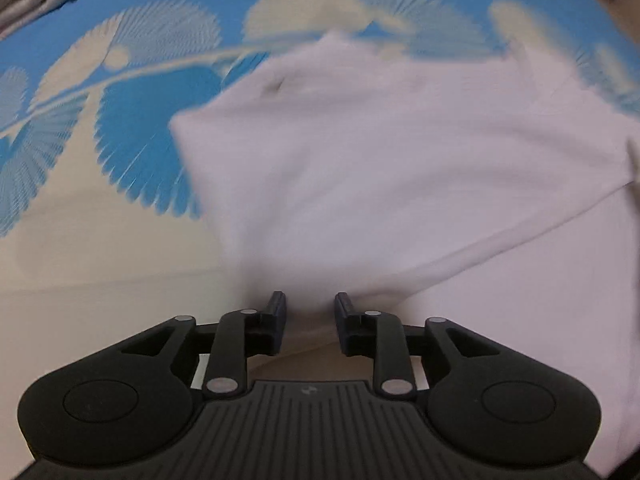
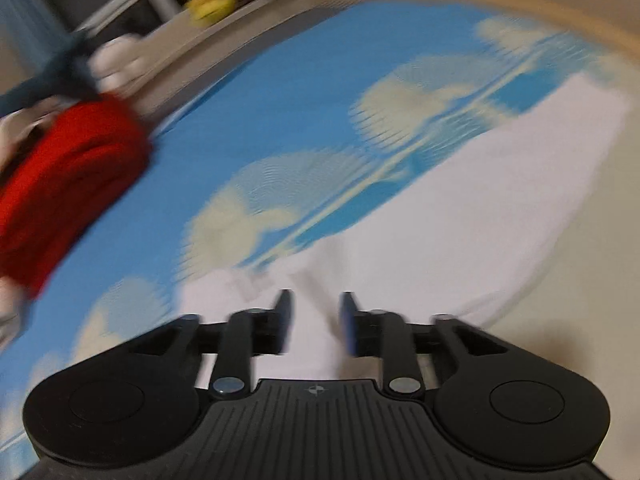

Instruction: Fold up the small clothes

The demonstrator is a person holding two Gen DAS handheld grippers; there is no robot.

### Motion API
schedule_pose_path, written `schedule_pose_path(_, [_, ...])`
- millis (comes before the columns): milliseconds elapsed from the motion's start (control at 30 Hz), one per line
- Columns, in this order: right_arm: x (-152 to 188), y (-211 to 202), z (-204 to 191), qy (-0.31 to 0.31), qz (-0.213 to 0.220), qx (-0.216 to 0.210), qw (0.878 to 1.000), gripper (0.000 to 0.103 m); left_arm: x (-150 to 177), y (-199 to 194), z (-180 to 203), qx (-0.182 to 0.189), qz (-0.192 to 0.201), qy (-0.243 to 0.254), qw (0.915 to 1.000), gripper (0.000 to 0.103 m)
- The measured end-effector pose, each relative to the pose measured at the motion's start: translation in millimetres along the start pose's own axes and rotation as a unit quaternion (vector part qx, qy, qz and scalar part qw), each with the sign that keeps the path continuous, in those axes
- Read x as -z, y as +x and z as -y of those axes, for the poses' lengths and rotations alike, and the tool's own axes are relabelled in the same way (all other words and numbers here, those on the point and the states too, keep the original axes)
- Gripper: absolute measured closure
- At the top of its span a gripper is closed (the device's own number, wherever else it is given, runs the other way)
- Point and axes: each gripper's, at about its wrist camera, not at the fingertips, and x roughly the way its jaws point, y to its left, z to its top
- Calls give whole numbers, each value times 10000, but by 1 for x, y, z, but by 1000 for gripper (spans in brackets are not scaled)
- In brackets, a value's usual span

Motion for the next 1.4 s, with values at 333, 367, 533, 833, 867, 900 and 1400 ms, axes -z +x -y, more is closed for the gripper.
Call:
schedule_pose_path(333, [-12,13,36,231,-957,516,9938,55,-15,-49,32,19,815,-100,9966,43])
schedule_pose_path(367, [-18,7,40,198,-761,638,9949,50,-18,-54,41,35,905,-198,9957,37])
schedule_pose_path(533, [-44,-3,90,768,-435,1025,9908,50,-22,-62,79,272,1048,-217,9939,33])
schedule_pose_path(833, [-69,-21,190,1887,50,1731,9667,50,-20,-59,104,208,1062,-51,9941,30])
schedule_pose_path(867, [-70,-20,199,2003,88,1783,9633,50,-21,-58,103,188,1075,-58,9940,29])
schedule_pose_path(900, [-72,-21,210,2129,127,1841,9595,50,-20,-57,103,166,1076,-65,9940,29])
schedule_pose_path(1400, [-102,-16,281,2676,1052,1381,9478,50,-20,-53,98,53,1000,-128,9949,29])
